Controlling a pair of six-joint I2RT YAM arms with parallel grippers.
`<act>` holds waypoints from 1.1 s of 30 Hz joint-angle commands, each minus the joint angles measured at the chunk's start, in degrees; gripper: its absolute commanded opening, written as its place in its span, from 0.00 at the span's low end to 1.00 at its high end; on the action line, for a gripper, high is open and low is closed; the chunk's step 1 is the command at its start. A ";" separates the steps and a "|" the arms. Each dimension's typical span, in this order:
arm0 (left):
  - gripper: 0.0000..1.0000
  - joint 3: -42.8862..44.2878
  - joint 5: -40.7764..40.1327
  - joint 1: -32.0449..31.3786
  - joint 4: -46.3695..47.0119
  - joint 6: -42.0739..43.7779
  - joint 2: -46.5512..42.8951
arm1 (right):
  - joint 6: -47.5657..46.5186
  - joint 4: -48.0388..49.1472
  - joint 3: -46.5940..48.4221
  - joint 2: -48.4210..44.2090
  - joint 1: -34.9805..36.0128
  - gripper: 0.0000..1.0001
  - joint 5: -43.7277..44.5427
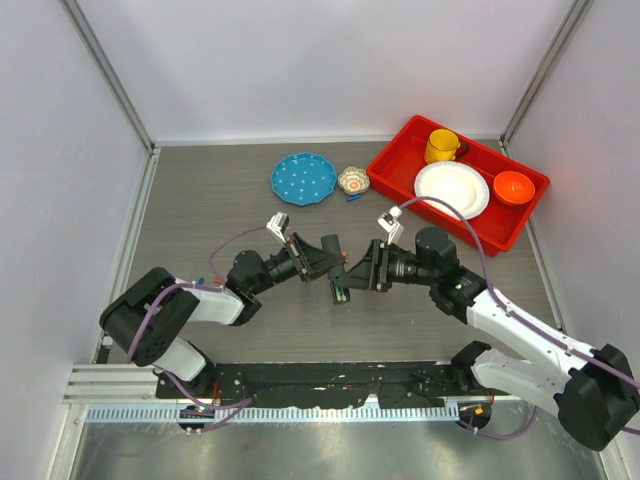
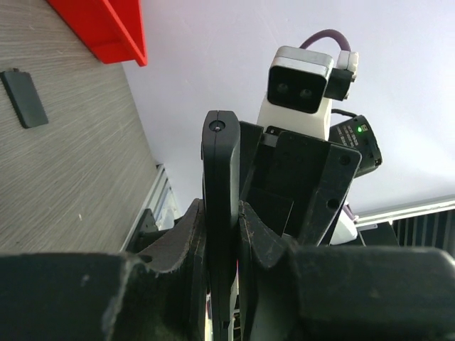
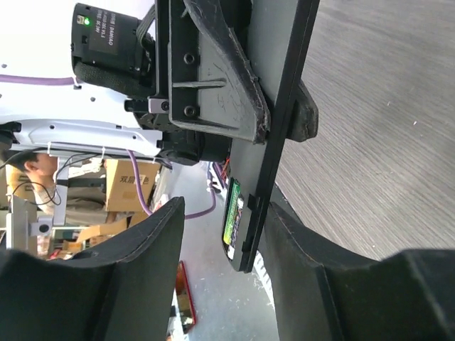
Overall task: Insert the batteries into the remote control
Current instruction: Load the battery into the remote control, then pick up the battery cover at the center of the board.
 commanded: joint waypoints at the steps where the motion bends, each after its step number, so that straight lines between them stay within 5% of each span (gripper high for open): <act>1: 0.00 0.59 1.43 2.07 14.84 0.11 -1.50 | -9.76 -14.82 8.86 -4.05 -1.40 0.55 1.68; 3: 0.00 -0.20 2.13 3.31 14.84 -0.07 -2.03 | -14.17 -22.05 11.94 -4.94 -1.93 0.55 6.24; 7: 0.00 -2.83 2.49 7.08 14.84 -0.07 -4.66 | -17.98 -37.61 16.52 -5.83 -2.02 0.55 40.85; 11: 0.00 -6.78 2.40 8.24 14.58 -0.07 -7.83 | -16.48 -41.25 15.82 0.31 -2.90 0.53 55.80; 20: 0.00 -13.20 1.70 8.24 13.34 0.02 -15.82 | -24.56 -38.61 16.87 16.85 -11.60 0.58 49.24; 24: 0.00 -14.09 1.87 8.24 10.19 1.69 -20.13 | -27.90 -40.80 20.20 21.67 -12.91 0.70 53.02; 33: 0.00 -14.88 2.75 8.24 4.11 4.24 -25.32 | -27.20 -37.91 21.27 31.26 -15.03 0.71 48.19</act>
